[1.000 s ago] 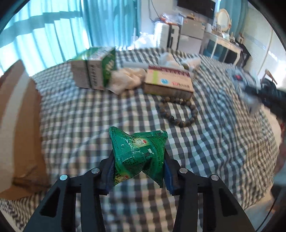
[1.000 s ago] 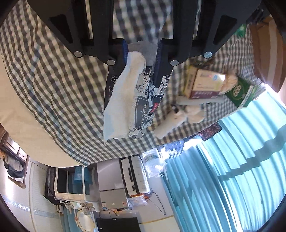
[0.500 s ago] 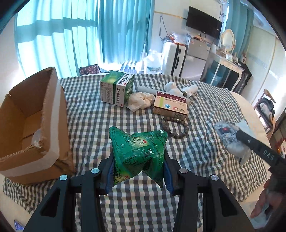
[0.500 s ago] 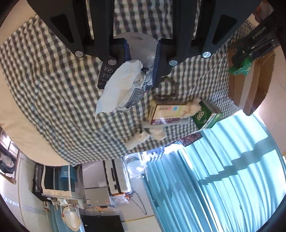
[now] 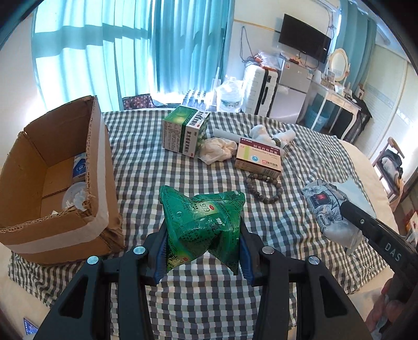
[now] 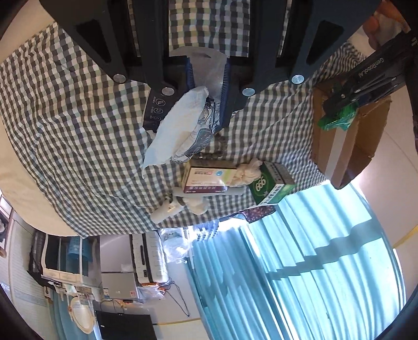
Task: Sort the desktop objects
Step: 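Carry the green bag and tissue packet to the box and release both inside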
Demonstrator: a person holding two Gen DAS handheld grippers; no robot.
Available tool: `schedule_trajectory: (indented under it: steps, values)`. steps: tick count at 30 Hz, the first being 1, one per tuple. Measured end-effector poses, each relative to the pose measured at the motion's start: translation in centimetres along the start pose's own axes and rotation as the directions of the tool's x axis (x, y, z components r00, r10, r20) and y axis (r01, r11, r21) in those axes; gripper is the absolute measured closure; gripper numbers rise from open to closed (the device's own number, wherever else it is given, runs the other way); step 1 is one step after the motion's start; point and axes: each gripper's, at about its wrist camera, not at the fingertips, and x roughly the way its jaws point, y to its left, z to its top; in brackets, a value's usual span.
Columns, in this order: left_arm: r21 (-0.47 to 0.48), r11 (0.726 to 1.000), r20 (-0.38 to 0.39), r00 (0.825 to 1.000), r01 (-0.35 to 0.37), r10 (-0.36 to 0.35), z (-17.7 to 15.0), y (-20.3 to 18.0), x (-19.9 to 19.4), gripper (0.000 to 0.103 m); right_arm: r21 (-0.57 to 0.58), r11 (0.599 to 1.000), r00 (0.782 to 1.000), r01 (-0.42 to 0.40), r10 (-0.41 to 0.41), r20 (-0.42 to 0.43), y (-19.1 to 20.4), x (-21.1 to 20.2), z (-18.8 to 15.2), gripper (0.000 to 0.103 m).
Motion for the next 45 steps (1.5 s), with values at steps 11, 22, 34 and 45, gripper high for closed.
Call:
schedule_trajectory:
  steps: [11, 22, 34, 45]
  values:
    - [-0.04, 0.999, 0.027, 1.0, 0.006, -0.004, 0.9, 2.3, -1.6, 0.057, -0.074, 0.995, 0.997, -0.069, 0.07, 0.017, 4.7, -1.5, 0.0, 0.086]
    - [-0.098, 0.995, 0.075, 0.997, -0.021, 0.028, 3.7, 7.4, -4.2, 0.057, -0.172, 0.971, 0.984, -0.169, 0.175, 0.022, 12.2, -2.1, 1.3, 0.086]
    - [-0.196, 0.972, 0.085, 0.985, -0.132, 0.151, 5.6, 17.0, -5.8, 0.057, -0.27, 0.906, 0.942, -0.327, 0.335, -0.018, 23.9, 1.4, 3.9, 0.086]
    - [-0.25, 0.953, -0.009, 0.984, -0.173, 0.176, 3.5, 22.5, -2.4, 0.048, -0.321, 0.863, 0.921, -0.39, 0.367, -0.132, 31.3, 7.7, 2.9, 0.086]
